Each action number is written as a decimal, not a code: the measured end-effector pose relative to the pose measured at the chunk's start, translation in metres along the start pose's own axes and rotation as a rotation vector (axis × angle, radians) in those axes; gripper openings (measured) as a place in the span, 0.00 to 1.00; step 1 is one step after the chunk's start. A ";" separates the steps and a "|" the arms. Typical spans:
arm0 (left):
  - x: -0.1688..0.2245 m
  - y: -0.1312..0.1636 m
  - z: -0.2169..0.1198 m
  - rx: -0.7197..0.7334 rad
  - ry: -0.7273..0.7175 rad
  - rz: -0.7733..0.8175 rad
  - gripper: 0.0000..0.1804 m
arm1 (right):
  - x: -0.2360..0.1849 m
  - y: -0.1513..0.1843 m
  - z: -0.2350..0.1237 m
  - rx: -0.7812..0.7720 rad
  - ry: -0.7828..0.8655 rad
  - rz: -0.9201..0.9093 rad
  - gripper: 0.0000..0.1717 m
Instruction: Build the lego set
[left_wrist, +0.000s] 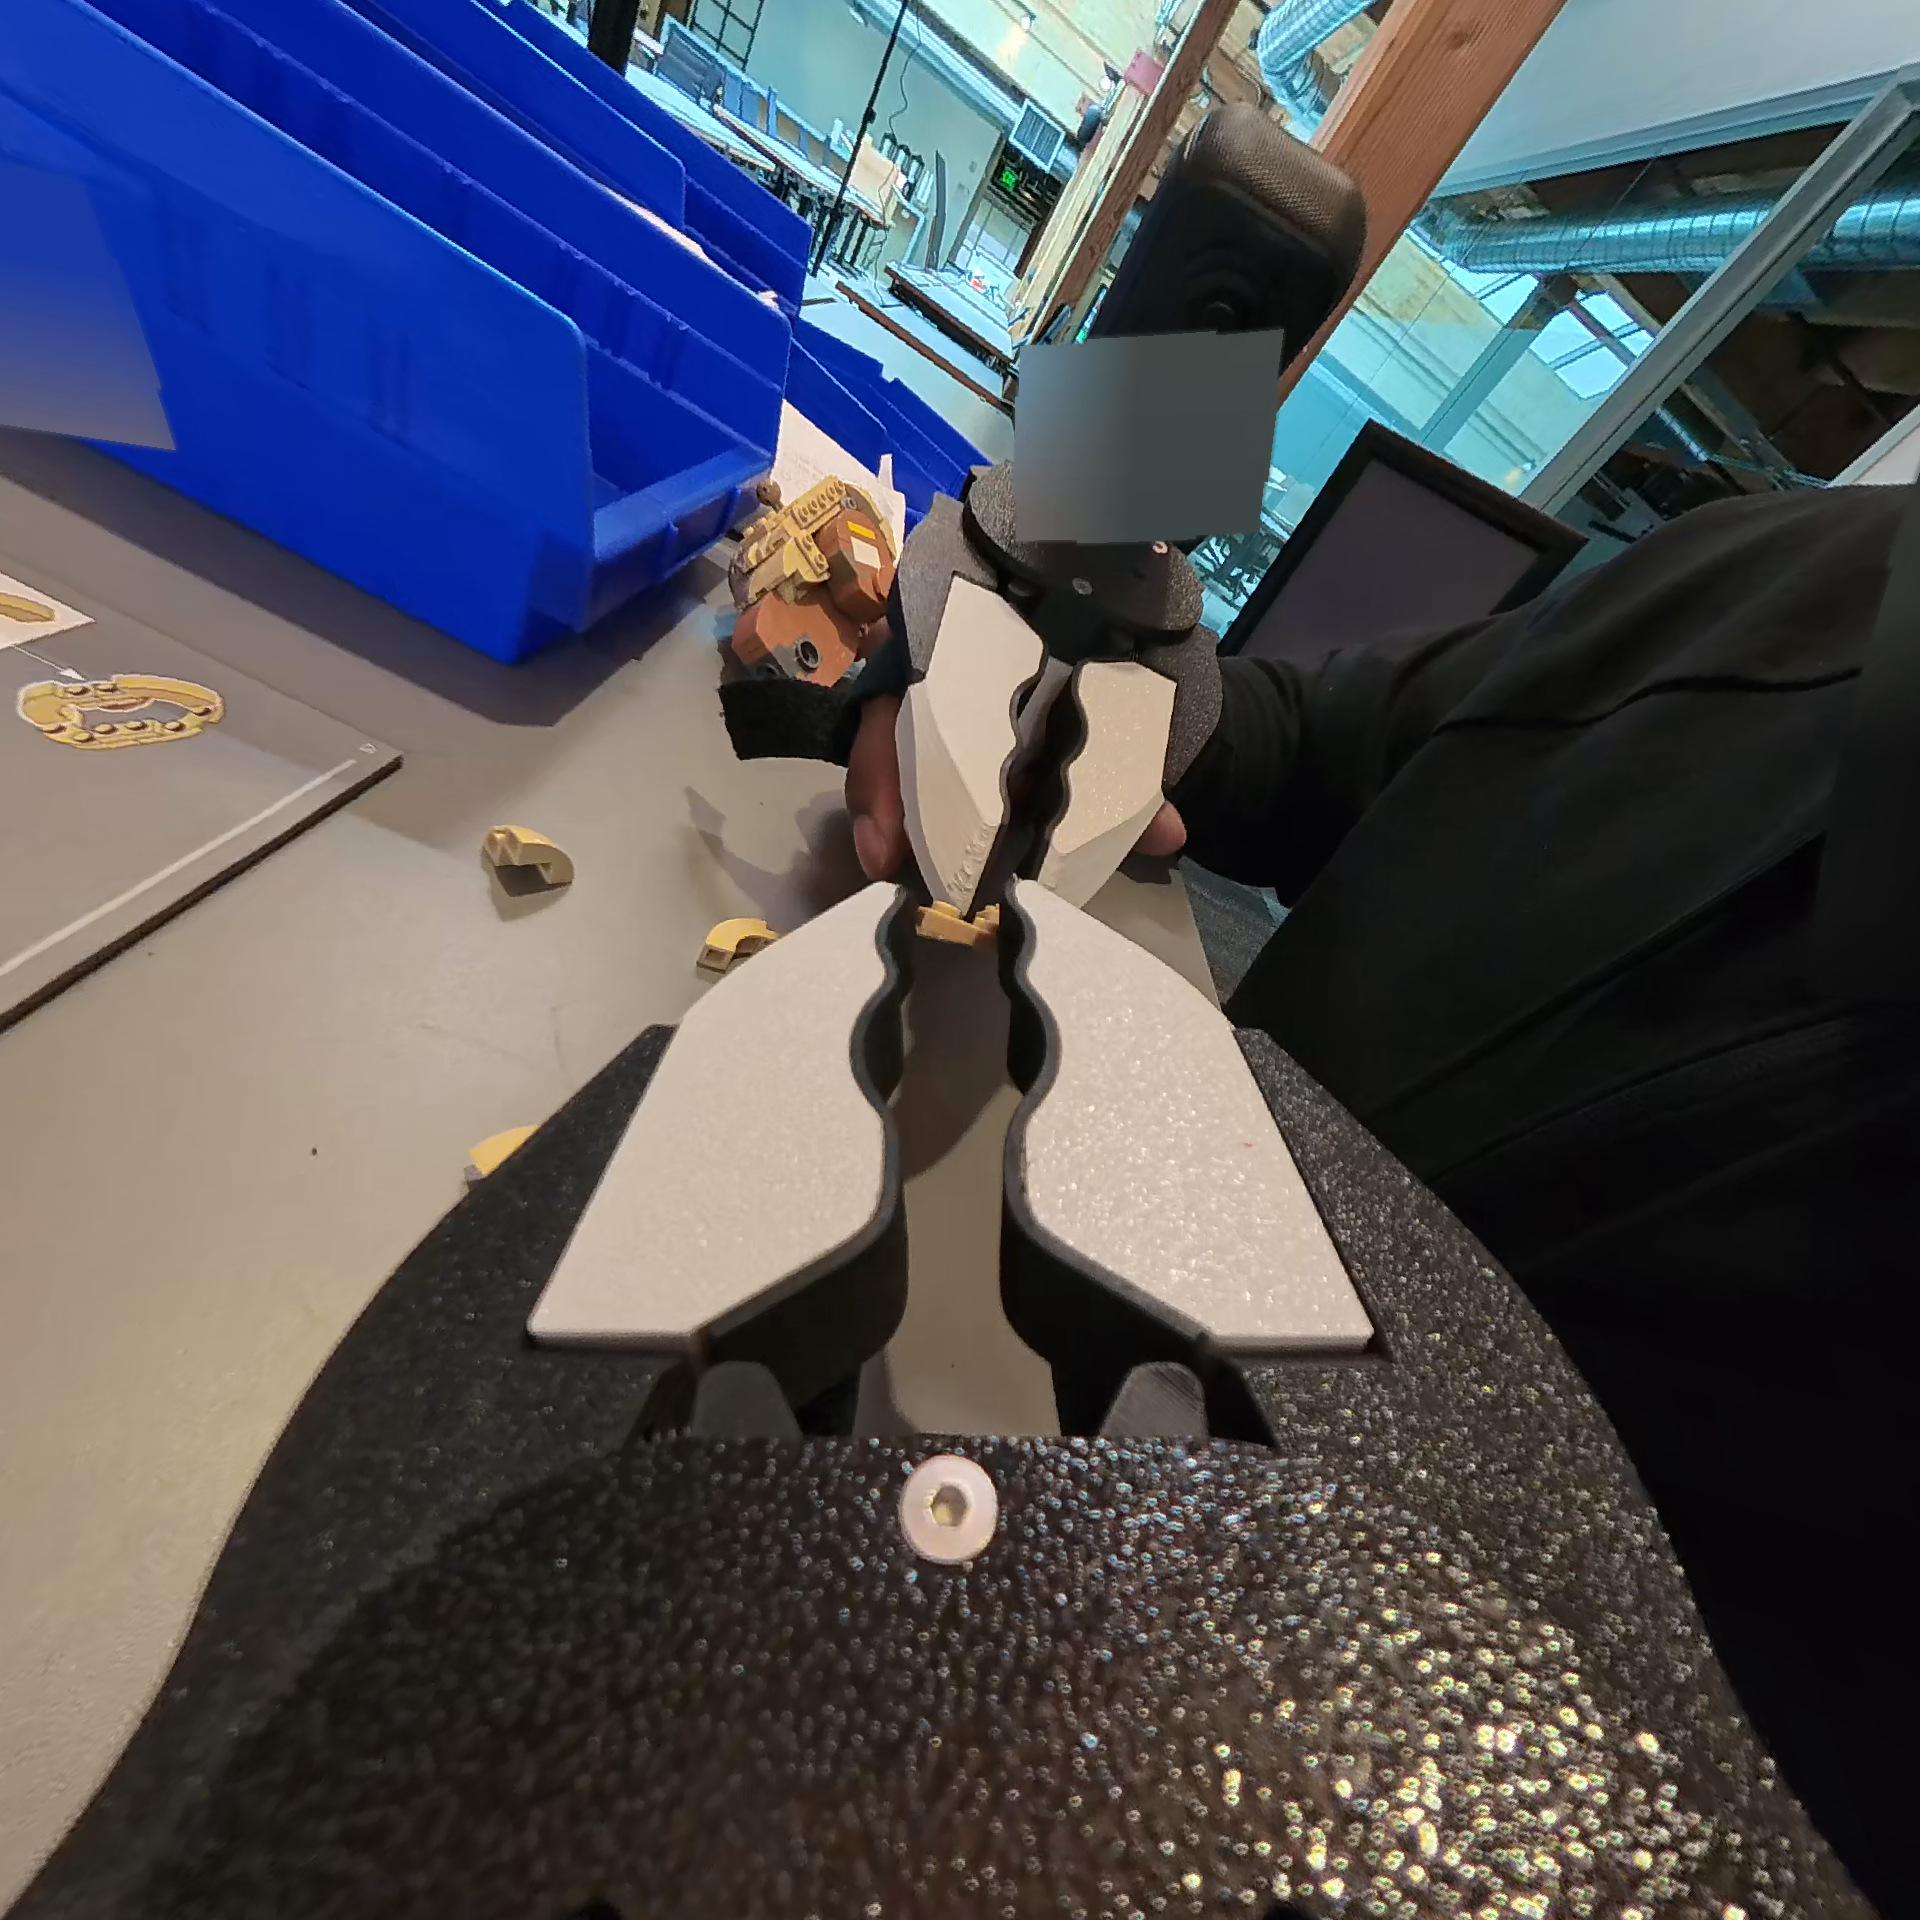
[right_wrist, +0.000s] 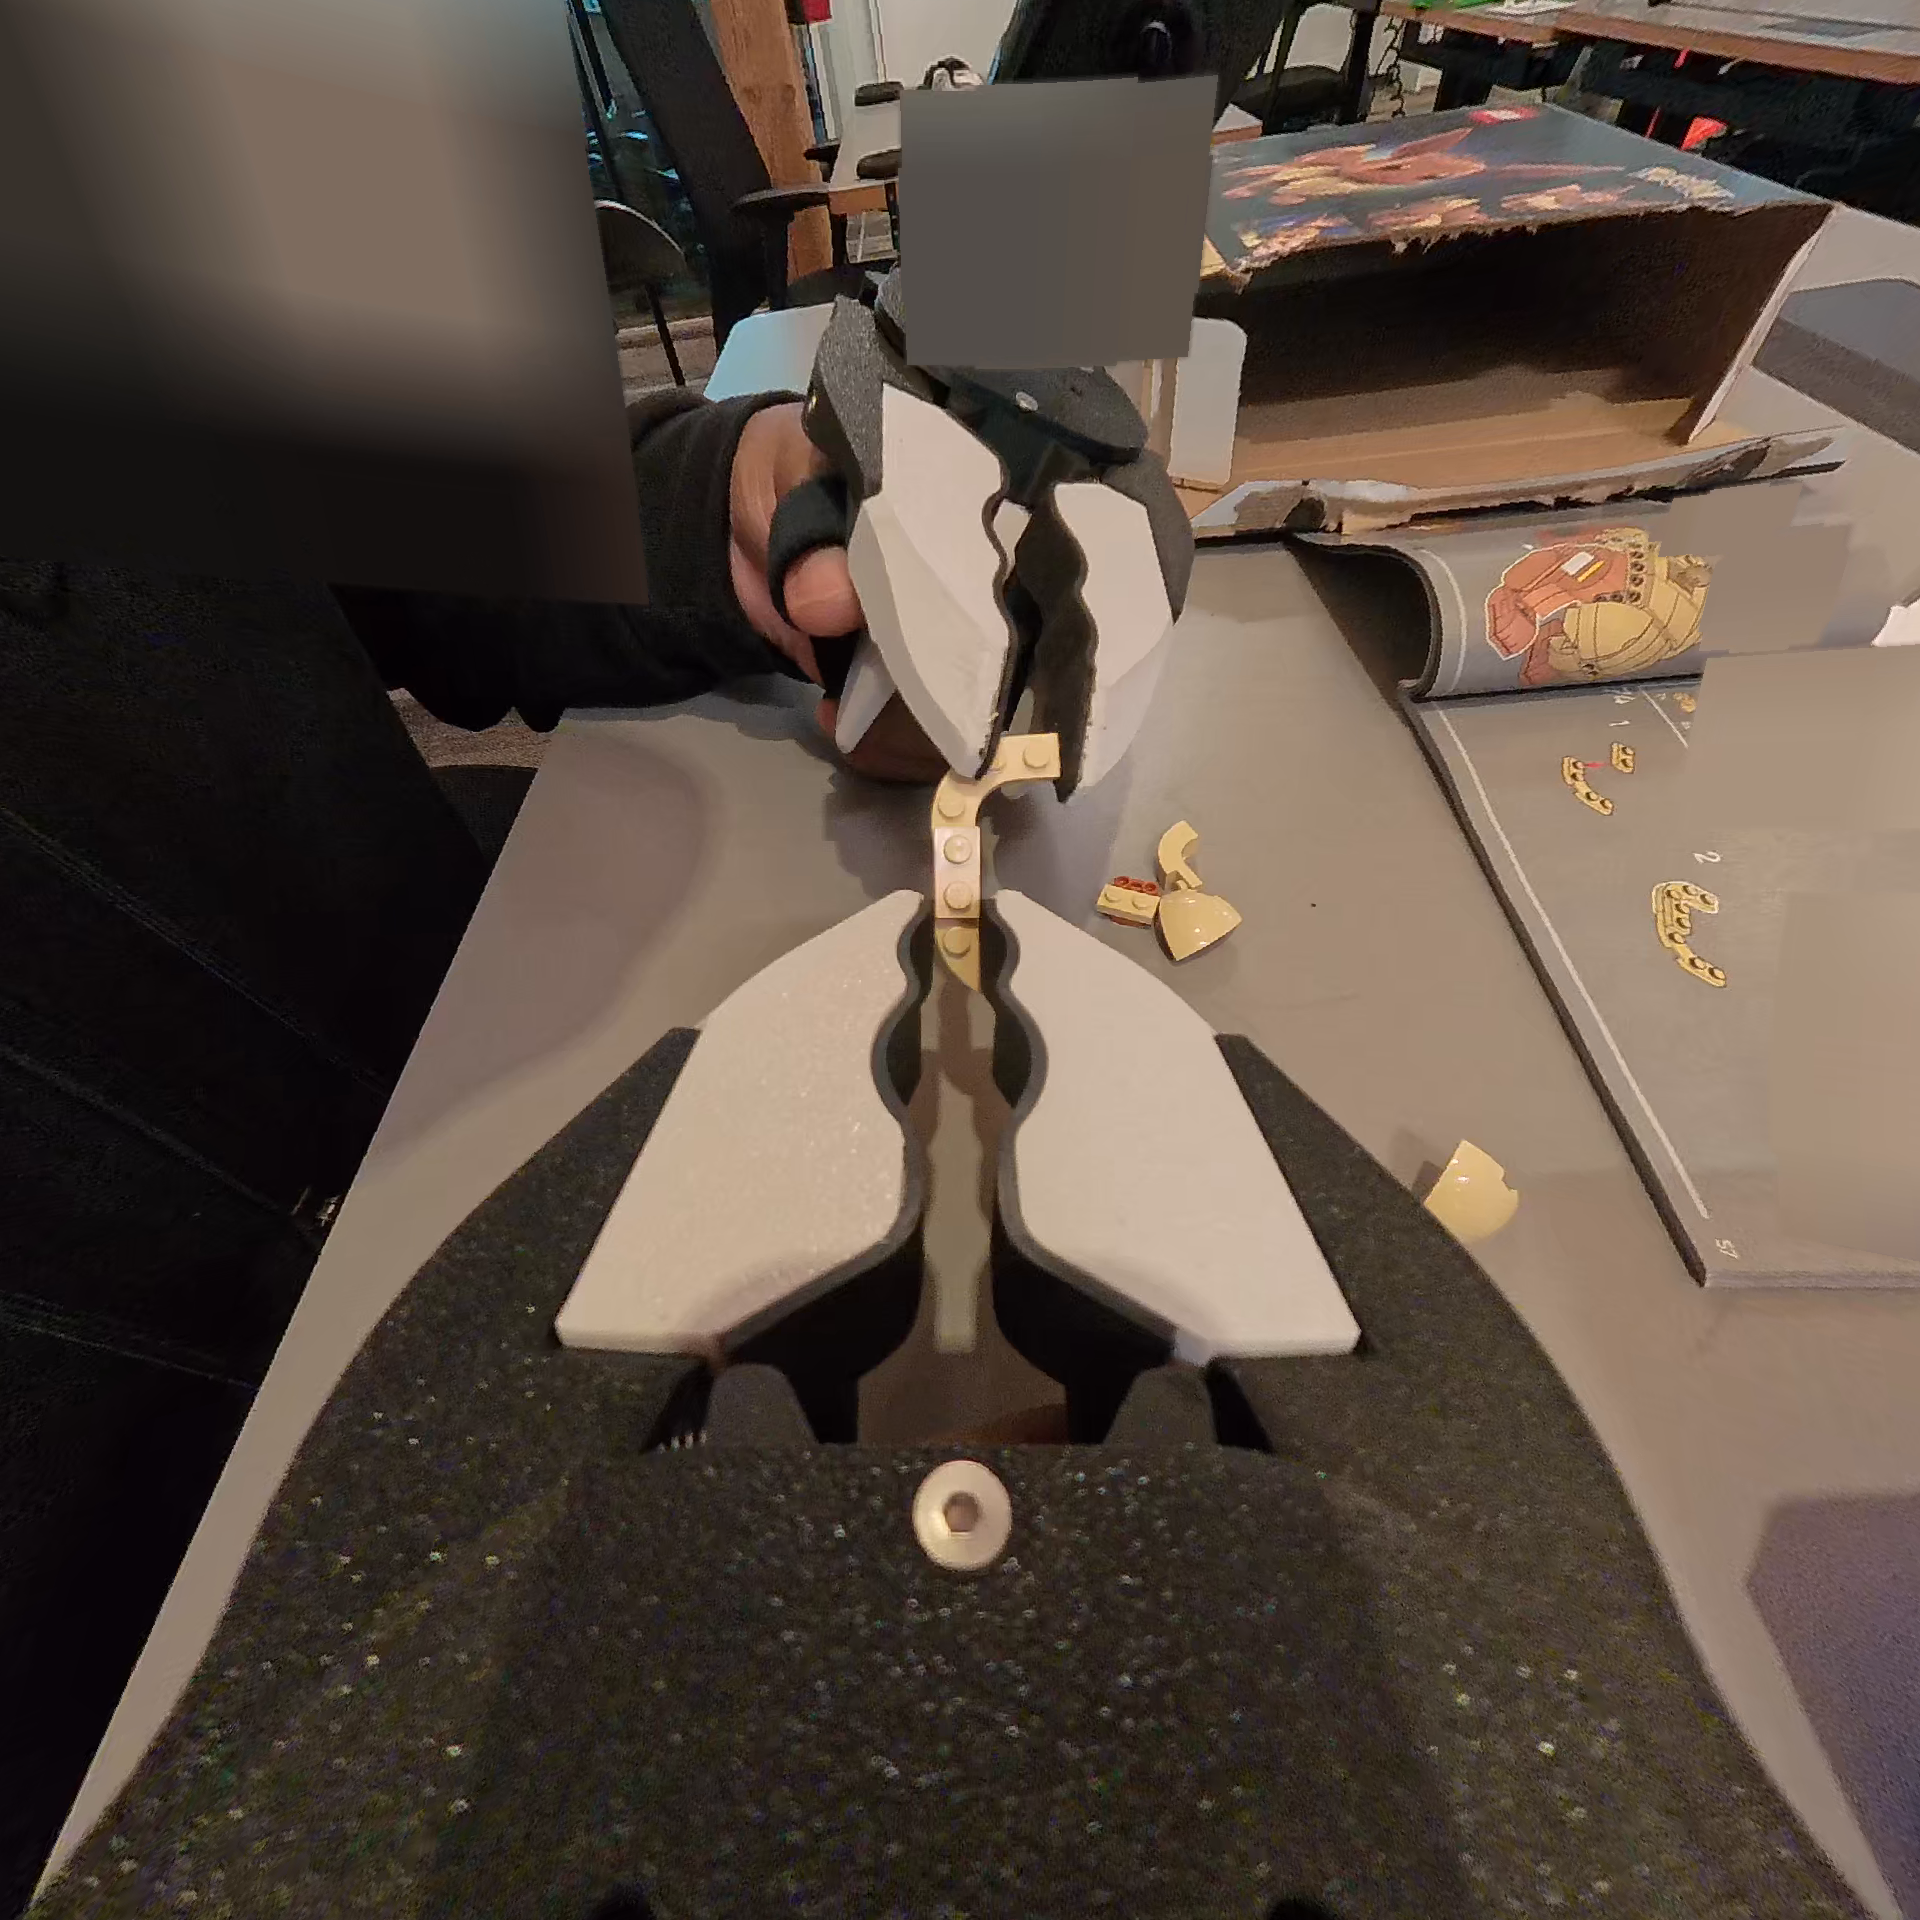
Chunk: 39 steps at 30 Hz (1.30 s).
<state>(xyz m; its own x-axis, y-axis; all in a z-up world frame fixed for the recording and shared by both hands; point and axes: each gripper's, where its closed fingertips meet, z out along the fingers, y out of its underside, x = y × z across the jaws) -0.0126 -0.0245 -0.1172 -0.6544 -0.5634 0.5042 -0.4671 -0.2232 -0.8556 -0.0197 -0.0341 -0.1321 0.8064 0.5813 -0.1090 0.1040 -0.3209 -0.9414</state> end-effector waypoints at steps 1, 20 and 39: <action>0.000 0.000 0.000 0.002 -0.001 -0.001 0.08 | 0.000 0.000 0.000 0.000 0.001 0.003 0.04; 0.004 -0.014 0.004 0.103 0.021 -0.019 0.08 | 0.001 -0.006 0.003 0.052 0.035 0.003 0.04; -0.009 0.043 0.011 -0.326 -0.161 0.292 0.07 | 0.004 0.012 -0.001 -0.066 0.052 -0.076 0.04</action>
<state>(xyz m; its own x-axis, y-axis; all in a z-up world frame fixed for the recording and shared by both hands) -0.0198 -0.0377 -0.1597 -0.6980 -0.6873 0.2009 -0.4562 0.2106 -0.8646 -0.0150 -0.0360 -0.1433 0.8237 0.5667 -0.0196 0.2026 -0.3265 -0.9233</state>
